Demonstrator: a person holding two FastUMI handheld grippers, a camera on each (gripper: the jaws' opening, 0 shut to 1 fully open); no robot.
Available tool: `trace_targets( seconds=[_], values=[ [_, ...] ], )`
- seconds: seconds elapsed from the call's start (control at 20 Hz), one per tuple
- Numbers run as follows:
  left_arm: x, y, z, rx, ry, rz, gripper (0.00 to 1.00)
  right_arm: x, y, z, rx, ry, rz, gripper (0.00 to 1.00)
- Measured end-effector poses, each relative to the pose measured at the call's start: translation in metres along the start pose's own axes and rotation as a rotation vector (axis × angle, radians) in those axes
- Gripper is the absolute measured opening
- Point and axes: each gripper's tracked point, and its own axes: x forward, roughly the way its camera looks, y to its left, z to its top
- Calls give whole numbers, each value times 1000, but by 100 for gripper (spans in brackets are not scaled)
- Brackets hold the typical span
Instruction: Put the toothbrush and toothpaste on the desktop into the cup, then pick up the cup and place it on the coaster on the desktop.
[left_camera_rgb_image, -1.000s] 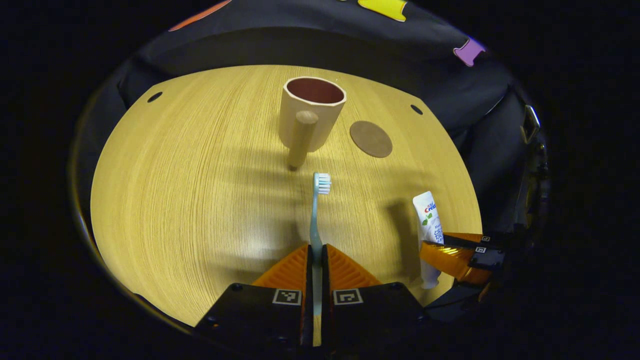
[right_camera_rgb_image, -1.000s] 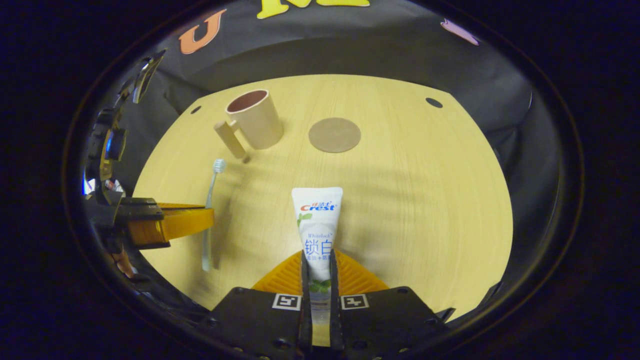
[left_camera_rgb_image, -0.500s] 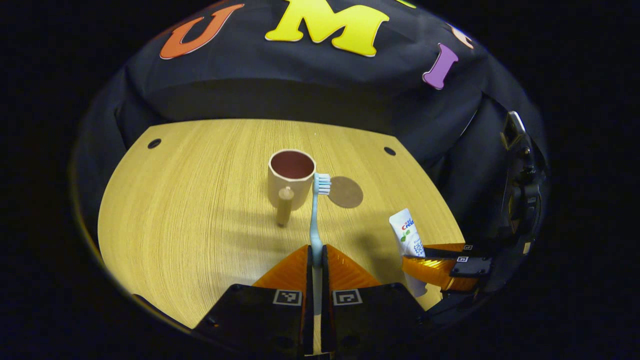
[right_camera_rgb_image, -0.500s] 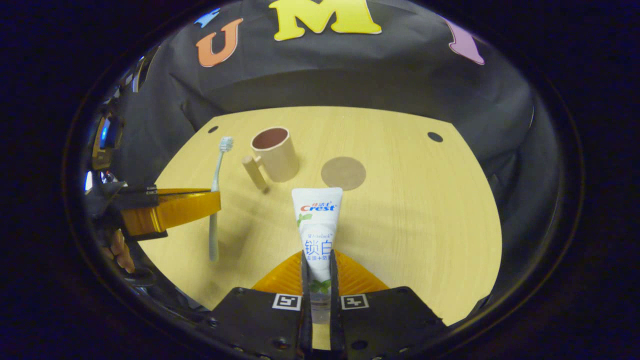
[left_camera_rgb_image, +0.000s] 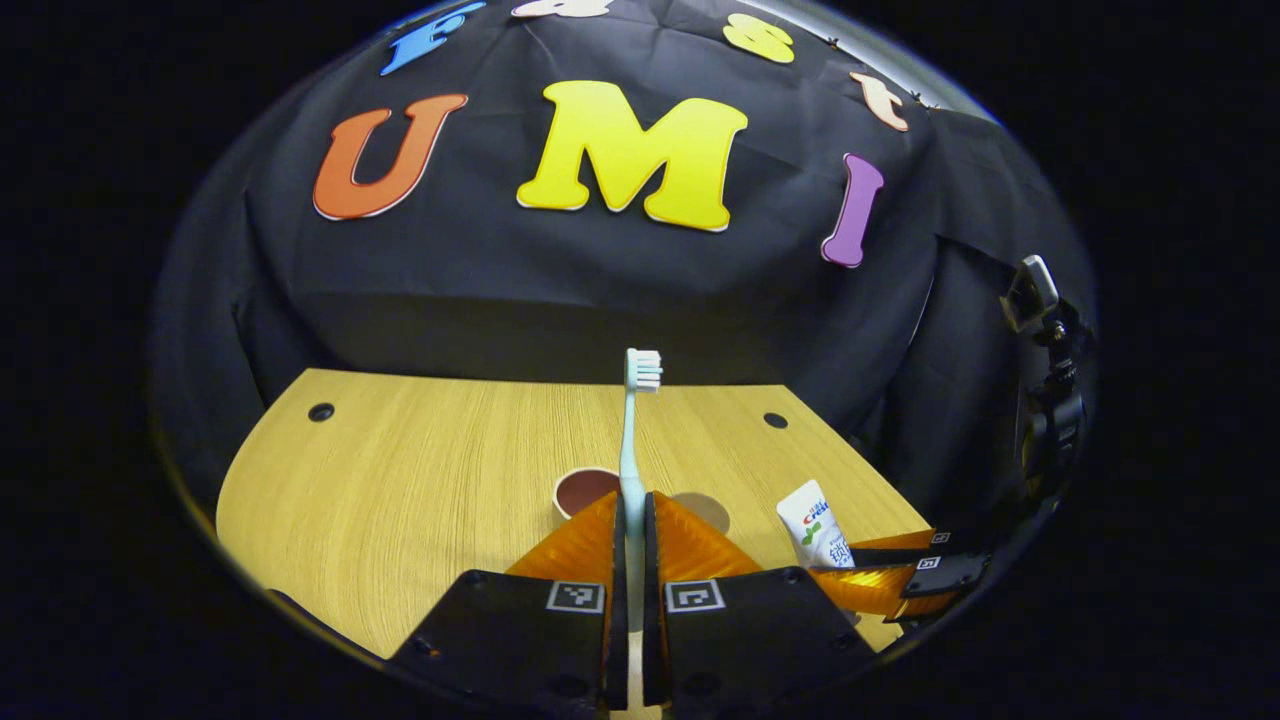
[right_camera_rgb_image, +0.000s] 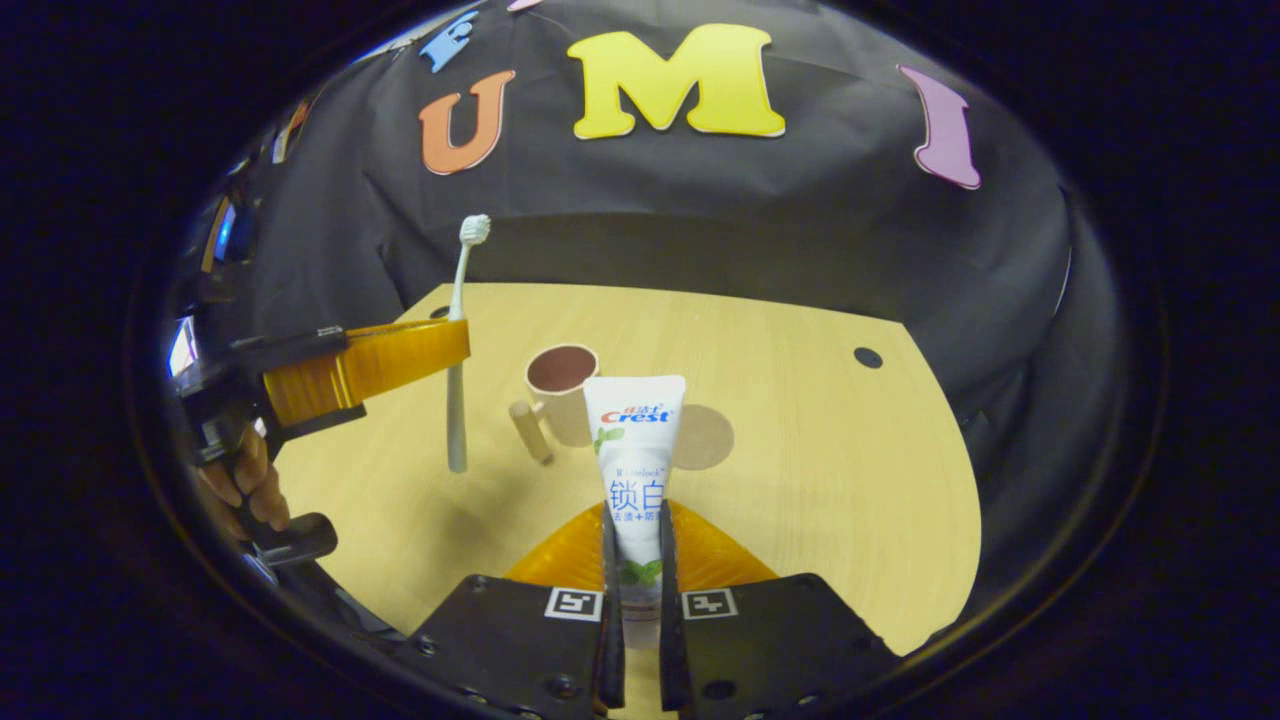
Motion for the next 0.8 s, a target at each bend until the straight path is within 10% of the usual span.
trace_targets(
  seconds=[0.8],
  values=[
    [39, 15, 13, -5, -288, -157, 8, 34, -10, 67, 44, -261, -108, 14]
  ],
)
